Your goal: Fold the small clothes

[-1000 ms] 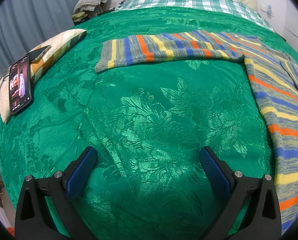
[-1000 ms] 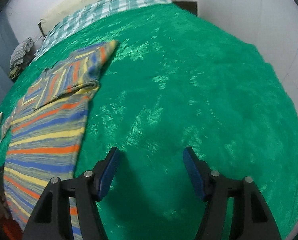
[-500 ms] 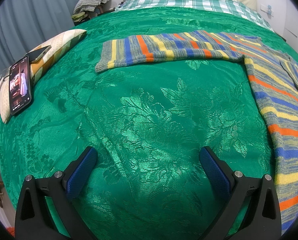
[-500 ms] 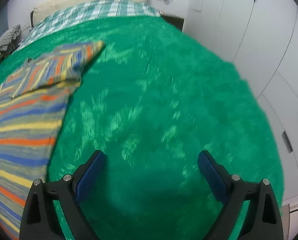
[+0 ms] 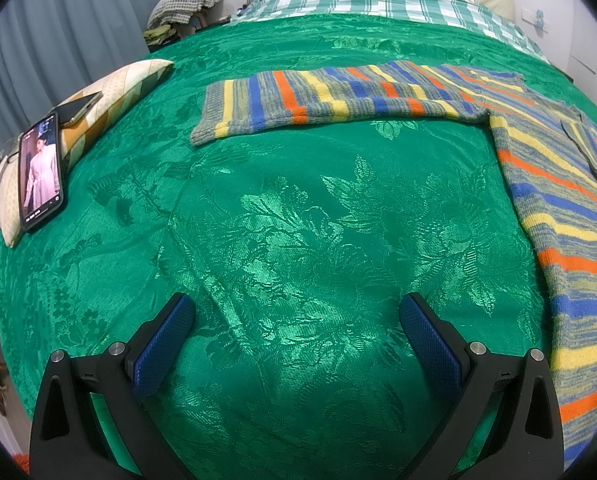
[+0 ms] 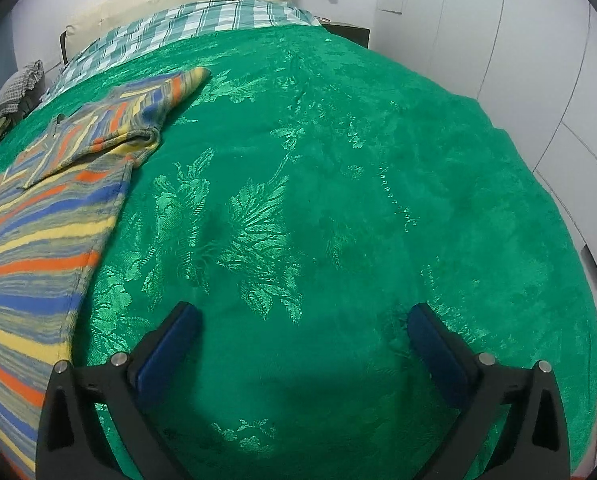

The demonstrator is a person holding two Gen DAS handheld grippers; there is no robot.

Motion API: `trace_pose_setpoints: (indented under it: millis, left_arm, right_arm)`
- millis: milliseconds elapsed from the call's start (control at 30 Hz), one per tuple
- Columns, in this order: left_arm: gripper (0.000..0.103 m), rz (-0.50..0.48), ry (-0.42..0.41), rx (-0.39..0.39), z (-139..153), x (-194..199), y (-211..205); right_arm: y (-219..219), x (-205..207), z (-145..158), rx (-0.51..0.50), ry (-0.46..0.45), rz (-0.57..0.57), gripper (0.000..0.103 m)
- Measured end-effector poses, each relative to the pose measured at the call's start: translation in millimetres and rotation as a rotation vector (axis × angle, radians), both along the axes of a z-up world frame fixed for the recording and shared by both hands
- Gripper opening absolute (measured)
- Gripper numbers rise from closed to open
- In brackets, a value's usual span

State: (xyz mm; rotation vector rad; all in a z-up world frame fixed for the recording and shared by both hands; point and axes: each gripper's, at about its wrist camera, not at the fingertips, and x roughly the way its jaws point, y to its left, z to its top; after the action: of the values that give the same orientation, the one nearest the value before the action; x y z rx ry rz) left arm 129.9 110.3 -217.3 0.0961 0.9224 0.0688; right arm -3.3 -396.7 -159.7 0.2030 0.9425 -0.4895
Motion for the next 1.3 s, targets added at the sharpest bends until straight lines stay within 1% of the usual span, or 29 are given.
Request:
trace_pose_setpoints:
  millis: [633, 700, 733, 767, 800, 833, 867, 933, 967, 1033, 1067, 1133, 1167, 1200, 1233, 1267, 1300]
  left_arm:
    - [0.103, 0.0, 0.0, 0.0, 0, 0, 0]
    - [0.103, 0.0, 0.021, -0.009, 2, 0, 1]
    - [0.103, -0.01, 0.058, -0.022, 6, 3, 2]
    - [0.102, -0.032, 0.115, -0.048, 12, 9, 6]
    - [0.102, -0.046, 0.145, -0.083, 19, 15, 11]
    - [0.102, -0.047, 0.138, -0.127, 29, 19, 20]
    - [0.102, -0.028, 0.108, -0.19, 44, 27, 35]
    - [0.102, 0.008, 0.088, -0.276, 60, 47, 57]
    - [0.102, 0.042, 0.085, -0.346, 68, 67, 75]
    - [0.102, 0.11, 0.096, -0.422, 69, 97, 99]
    - [0.102, 0.164, 0.124, -0.461, 62, 120, 115]
    - [0.1, 0.223, 0.177, -0.461, 46, 147, 128]
    - [0.098, 0.246, 0.211, -0.438, 36, 160, 131]
    - [0.088, 0.251, 0.23, -0.414, 29, 168, 129]
    - [0.074, 0.245, 0.239, -0.381, 25, 174, 126]
    - [0.067, 0.23, 0.233, -0.325, 25, 179, 119]
    - [0.03, 0.206, 0.216, -0.293, 27, 181, 113]
  right_arm:
    - [-2, 0, -2, 0.019, -0.006, 0.004, 0.103]
    - [-1, 1, -3, 0.014, -0.004, 0.004, 0.103]
    - [-2, 0, -3, 0.015, -0.004, 0.003, 0.103]
    - [-2, 0, -2, 0.014, -0.004, 0.003, 0.103]
    - [-2, 0, -2, 0.015, -0.006, 0.004, 0.103]
    - [-2, 0, -3, 0.015, -0.007, 0.003, 0.103]
    - [-2, 0, -3, 0.015, -0.007, 0.003, 0.103]
    - [-2, 0, -3, 0.014, -0.006, 0.003, 0.103]
    - [-2, 0, -3, 0.014, -0.006, 0.003, 0.103]
    - [-2, 1, -3, 0.01, -0.002, 0.004, 0.103]
    - [-1, 1, -2, 0.009, -0.001, 0.004, 0.103]
    - [-1, 0, -2, 0.008, -0.001, 0.003, 0.103]
    - [-1, 0, -2, 0.007, -0.001, 0.003, 0.103]
    - [-1, 0, -2, 0.005, 0.0, 0.003, 0.103]
    - [0, 0, -1, 0.004, 0.001, 0.003, 0.103]
    - [0, 0, -1, 0.003, 0.001, 0.003, 0.103]
    - [0, 0, -1, 0.001, 0.002, 0.003, 0.103]
